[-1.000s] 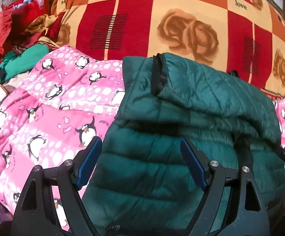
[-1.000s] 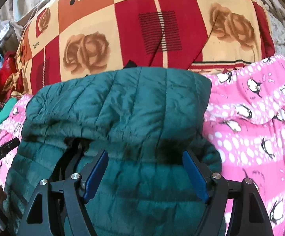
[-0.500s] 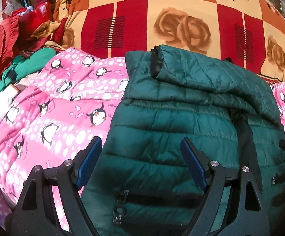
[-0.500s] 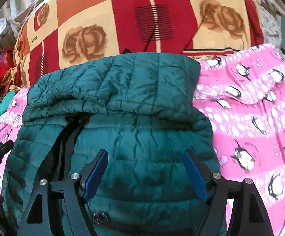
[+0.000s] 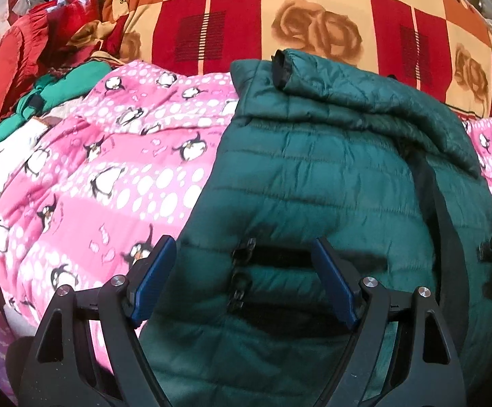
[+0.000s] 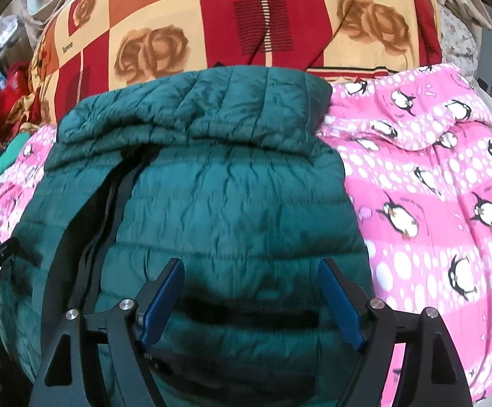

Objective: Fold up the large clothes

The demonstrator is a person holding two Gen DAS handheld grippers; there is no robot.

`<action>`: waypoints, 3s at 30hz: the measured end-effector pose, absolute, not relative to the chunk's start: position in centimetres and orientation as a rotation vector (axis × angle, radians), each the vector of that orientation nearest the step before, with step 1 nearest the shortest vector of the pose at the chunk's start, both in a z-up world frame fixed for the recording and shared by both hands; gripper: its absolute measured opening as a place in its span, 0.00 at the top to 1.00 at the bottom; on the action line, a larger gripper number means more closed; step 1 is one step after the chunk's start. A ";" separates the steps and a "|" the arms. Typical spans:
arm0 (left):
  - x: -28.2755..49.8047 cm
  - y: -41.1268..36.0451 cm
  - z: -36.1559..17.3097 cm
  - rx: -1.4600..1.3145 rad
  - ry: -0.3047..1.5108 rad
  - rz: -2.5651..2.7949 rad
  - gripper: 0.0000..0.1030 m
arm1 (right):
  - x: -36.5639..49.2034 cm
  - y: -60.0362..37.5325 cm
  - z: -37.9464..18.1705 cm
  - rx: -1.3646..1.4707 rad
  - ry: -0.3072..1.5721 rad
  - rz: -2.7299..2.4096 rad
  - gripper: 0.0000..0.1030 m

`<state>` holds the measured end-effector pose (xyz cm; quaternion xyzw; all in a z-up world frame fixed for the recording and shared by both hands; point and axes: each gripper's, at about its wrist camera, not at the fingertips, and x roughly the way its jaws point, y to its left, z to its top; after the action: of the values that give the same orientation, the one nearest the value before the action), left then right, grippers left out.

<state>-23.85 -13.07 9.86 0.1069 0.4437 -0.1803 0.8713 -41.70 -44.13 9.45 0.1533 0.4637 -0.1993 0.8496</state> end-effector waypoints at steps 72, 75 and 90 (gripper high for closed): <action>-27.3 -2.2 4.7 -0.069 1.239 -0.525 0.09 | -54.8 -42.9 5.1 0.577 1.153 -0.263 0.12; -27.4 -2.3 4.6 -0.065 1.231 -0.523 0.09 | -54.7 -42.5 5.2 0.572 1.138 -0.249 0.12; -28.0 -2.9 5.0 -0.043 1.193 -0.532 0.28 | -54.8 -42.0 5.6 0.542 1.061 -0.175 0.48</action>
<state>-28.02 -2.86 5.00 -0.0201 0.5549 -0.2475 0.7940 -54.79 -42.05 5.61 0.2550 0.4989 -0.0821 0.8242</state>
